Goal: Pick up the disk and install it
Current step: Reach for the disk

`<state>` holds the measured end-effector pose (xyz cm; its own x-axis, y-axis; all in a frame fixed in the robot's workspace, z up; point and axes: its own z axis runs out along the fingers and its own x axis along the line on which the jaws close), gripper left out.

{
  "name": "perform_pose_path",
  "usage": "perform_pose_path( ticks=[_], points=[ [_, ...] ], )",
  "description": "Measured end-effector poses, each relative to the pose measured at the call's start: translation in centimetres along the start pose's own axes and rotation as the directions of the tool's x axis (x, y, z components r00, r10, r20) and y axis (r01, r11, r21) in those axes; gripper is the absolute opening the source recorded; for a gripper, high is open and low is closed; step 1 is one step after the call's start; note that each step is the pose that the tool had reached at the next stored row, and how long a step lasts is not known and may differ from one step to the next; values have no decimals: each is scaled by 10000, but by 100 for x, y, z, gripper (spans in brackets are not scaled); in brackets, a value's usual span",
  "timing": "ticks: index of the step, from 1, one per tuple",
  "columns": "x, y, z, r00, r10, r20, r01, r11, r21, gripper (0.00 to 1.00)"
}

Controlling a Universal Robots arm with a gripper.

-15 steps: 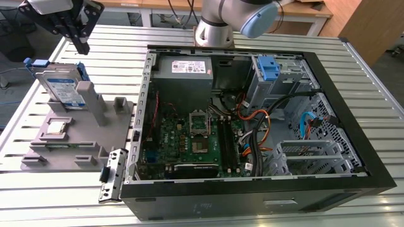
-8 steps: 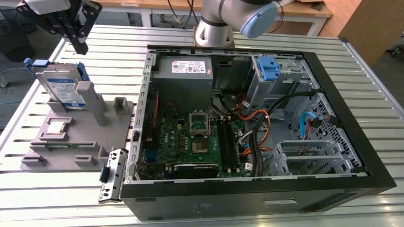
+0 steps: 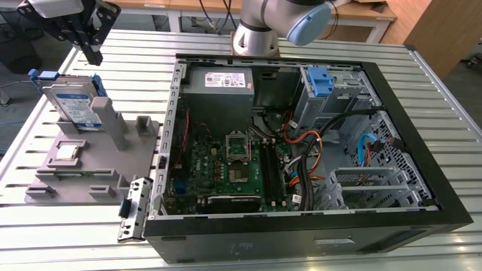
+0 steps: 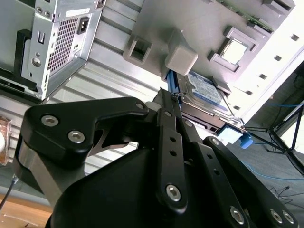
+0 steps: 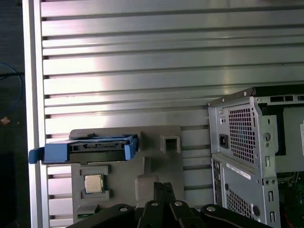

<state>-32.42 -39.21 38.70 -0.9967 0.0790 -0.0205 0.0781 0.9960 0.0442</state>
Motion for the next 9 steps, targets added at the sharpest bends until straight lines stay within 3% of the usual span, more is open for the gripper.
perform_pose_path(
  ticks=[5,9],
  points=[
    [17,-1,5,10000,-1,-7,1,10000,2,11],
    [92,-1,24,10000,1,-5,-1,10000,0,11]
  ],
)
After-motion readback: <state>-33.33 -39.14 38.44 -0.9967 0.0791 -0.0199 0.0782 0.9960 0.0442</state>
